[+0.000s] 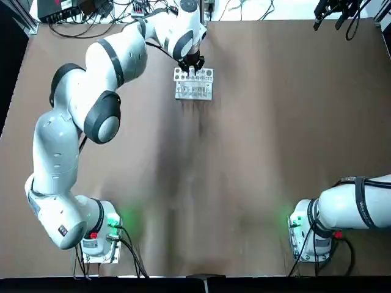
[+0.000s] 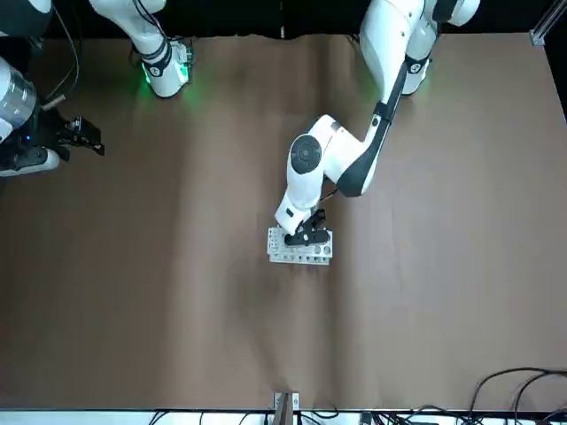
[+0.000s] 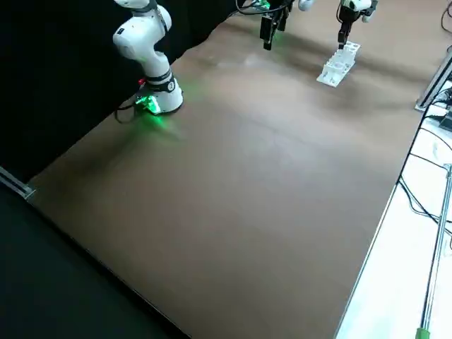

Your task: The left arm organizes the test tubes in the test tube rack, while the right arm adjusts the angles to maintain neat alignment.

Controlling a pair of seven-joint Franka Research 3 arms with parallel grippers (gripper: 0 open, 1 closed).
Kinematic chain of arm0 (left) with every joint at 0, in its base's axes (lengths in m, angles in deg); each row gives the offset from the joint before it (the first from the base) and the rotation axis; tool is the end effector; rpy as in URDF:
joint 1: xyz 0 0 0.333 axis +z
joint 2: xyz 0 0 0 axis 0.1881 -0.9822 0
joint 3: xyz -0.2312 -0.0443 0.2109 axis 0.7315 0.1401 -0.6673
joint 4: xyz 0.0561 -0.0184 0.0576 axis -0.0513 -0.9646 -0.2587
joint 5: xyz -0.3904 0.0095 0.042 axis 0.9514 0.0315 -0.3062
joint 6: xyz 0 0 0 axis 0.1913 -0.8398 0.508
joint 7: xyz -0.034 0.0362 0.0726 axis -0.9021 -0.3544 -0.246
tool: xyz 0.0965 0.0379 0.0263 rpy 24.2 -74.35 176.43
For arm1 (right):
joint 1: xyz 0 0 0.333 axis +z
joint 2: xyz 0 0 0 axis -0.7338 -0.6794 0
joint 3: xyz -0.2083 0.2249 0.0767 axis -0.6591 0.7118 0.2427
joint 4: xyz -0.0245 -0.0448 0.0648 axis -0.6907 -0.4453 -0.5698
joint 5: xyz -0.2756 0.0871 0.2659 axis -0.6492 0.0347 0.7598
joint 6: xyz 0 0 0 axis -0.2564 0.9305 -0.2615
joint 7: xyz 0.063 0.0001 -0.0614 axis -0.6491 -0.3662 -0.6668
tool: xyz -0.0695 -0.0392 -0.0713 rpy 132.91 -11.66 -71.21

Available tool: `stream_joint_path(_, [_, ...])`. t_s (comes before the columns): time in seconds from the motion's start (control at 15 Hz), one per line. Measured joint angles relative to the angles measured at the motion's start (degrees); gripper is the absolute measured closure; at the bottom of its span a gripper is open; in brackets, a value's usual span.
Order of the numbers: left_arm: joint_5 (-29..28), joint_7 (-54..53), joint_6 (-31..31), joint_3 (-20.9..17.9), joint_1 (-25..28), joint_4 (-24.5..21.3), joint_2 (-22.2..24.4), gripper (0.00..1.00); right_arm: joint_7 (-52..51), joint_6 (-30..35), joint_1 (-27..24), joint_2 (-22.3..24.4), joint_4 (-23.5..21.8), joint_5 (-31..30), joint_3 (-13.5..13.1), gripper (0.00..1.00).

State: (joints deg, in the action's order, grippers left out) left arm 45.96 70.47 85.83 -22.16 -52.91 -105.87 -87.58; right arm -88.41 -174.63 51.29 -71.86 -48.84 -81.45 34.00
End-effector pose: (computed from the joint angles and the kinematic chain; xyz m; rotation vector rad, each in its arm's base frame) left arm 0.5566 -0.4751 0.3018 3.1375 0.0998 0.1181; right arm 0.5275 0.0253 0.5876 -3.0715 -0.1388 0.1314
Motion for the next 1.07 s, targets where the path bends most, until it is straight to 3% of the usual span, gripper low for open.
stream_joint_path(1.07, [0.0, 0.0, -2.2, 0.0, -0.2, 0.0, 0.0, 0.63, 0.0, 0.0, 0.0, 0.0, 0.0, 0.0, 0.0, 0.0])
